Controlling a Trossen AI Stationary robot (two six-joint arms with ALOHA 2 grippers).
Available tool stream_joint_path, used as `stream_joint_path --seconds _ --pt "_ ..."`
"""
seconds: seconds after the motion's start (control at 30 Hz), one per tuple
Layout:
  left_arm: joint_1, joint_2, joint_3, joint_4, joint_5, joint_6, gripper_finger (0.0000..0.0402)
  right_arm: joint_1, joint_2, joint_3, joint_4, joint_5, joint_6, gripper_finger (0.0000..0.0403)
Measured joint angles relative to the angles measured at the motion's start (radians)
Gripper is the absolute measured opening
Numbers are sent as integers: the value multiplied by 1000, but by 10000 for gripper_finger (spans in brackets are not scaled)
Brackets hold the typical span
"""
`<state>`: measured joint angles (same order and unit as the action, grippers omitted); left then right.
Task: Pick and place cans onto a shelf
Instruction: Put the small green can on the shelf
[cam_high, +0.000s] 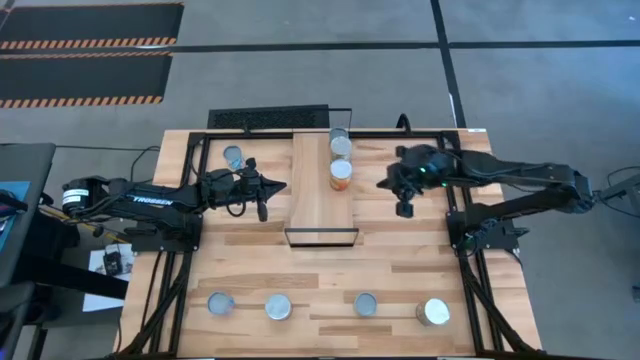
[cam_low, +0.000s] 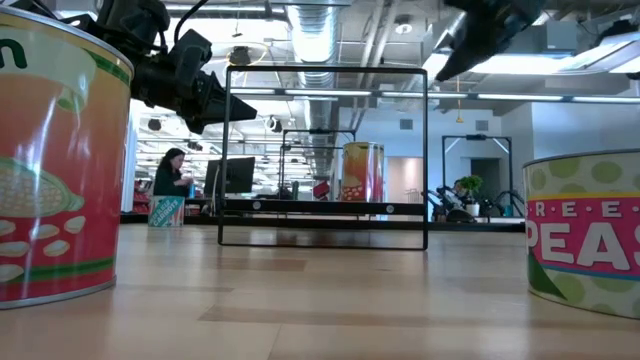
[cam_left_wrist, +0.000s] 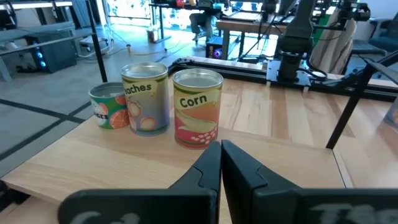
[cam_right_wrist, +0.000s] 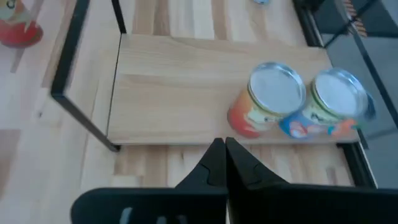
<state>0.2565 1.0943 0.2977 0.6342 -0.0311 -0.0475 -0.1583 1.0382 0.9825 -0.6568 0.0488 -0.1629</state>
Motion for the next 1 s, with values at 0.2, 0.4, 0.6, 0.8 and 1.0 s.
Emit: stream_joint_path --seconds 0.2,0.4,0.6,0.8,1.0 --pt "0 0 0 2 0 0 0 225 -16 0 -90 165 155 5" --pt "0 0 0 7 1 -8 0 403 18 0 -66 222 293 11" --pt "0 0 0 10 1 -13 0 499 105 0 0 218 354 10" --pt "0 0 0 5 2 -16 0 553 239 -1 84 148 365 36" --pt "-1 0 0 5 3 -17 0 573 347 -1 90 79 426 83"
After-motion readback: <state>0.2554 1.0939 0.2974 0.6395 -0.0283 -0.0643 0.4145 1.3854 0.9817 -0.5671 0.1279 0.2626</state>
